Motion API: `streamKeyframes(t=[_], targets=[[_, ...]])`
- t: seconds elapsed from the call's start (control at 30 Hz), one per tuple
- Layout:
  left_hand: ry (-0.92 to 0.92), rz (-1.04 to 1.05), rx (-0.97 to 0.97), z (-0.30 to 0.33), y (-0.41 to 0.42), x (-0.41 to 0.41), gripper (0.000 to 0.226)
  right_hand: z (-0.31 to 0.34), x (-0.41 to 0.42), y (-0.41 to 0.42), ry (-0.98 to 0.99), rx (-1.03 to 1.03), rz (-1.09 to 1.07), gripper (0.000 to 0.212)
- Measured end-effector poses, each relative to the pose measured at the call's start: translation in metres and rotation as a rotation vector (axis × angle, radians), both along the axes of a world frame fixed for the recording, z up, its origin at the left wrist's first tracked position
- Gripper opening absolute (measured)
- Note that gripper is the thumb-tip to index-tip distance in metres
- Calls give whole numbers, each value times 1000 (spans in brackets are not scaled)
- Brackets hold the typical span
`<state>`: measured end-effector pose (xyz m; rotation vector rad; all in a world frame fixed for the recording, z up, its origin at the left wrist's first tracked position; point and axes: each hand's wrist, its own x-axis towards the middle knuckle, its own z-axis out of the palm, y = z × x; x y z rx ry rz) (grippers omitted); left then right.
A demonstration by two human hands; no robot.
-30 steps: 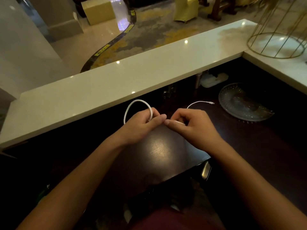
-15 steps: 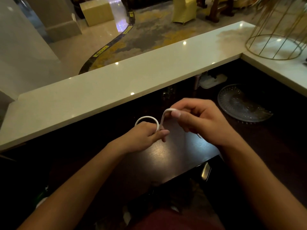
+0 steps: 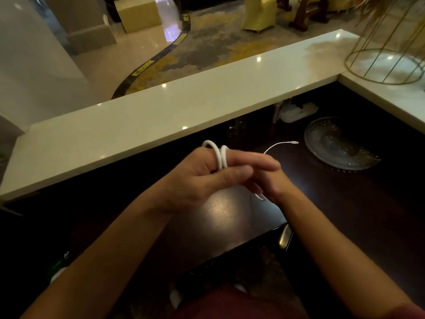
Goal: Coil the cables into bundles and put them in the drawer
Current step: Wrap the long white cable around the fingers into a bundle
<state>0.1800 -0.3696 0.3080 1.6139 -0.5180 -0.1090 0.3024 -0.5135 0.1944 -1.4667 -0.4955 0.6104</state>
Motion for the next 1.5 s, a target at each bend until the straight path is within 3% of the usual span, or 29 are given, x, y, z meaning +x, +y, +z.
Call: streamKeyframes(t=[0.2,0.33,0.4,0.5,0.67,0.77,0.93,1.1,1.17,1.23,1.33,1.5], targets=[[-16,192,-415,3,15,0,38,-49,5,-14,-10,-184,-1,39],[-69,549,-422,-2,25,9,31,-47,-6,-15,-6,-328,190,39],[-92,730,-278,-14,27,15,30,-31,-14,-12,-84,-389,311,38],[-78,793,-35,-33,29,19,32,1,-22,-9,-89,-283,391,31],[25,634,203,-53,27,14,31,45,-24,-21,-144,-106,358,15],[55,459,320,-59,25,9,32,56,-17,-26,-235,-79,215,15],[-2,424,865,-63,28,10,28,54,-11,-31,-298,-103,55,12],[104,491,1159,-83,39,11,31,51,-13,-34,-382,-458,401,21],[173,469,1221,-93,44,12,38,52,-18,-35,-391,-430,517,17],[216,427,1270,-99,41,12,51,58,-23,-36,-343,-277,540,14],[138,384,1164,-97,24,6,55,65,-20,-33,-246,-14,387,19],[140,398,553,-73,2,-7,49,58,-5,-24,-94,258,85,26]])
